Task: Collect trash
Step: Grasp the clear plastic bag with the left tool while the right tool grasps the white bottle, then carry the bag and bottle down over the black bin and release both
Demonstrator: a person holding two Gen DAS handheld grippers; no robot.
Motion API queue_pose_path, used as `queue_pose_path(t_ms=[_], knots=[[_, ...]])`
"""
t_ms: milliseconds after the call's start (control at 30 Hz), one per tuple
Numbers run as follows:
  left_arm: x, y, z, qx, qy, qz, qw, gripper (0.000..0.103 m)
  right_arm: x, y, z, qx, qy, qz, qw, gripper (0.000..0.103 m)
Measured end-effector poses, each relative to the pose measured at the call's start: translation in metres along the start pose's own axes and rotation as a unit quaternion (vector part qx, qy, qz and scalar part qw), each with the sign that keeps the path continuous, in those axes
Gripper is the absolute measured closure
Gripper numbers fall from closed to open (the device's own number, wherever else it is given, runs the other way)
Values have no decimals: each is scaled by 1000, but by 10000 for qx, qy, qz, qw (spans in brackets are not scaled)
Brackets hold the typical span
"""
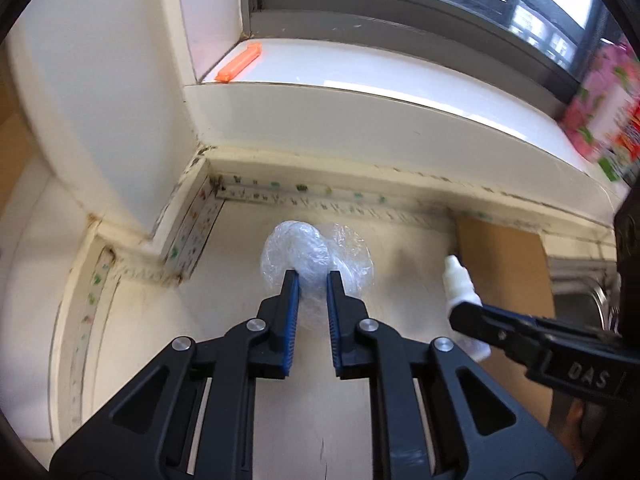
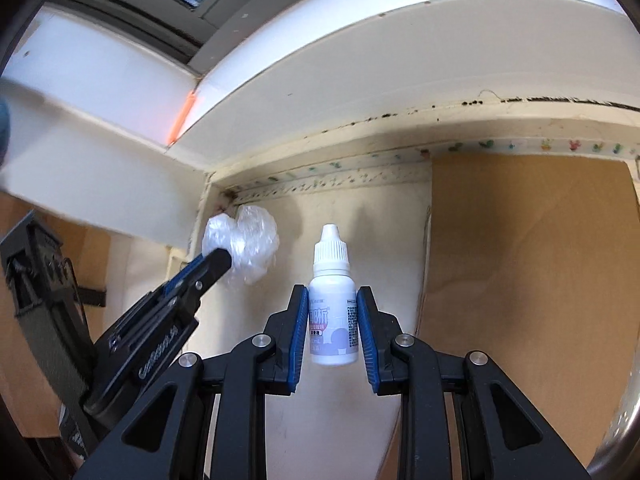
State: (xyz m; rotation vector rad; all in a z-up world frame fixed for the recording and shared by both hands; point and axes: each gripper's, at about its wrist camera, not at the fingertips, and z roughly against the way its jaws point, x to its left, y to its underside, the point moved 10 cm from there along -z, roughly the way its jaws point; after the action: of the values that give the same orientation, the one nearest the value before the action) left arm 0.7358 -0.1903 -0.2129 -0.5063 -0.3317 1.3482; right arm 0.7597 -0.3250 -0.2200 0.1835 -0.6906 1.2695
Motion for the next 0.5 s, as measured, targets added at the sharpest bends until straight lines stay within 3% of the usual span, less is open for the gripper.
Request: queue_pose_path(t_ms=[233,500], knots=[[-16,49,84,-158,259,-400,9987,92,20,60,45,-172,-46,39,9998,79],[-26,130,186,-234,578,-767,9951,92,47,164,104,-433,-60,5,9990,79]])
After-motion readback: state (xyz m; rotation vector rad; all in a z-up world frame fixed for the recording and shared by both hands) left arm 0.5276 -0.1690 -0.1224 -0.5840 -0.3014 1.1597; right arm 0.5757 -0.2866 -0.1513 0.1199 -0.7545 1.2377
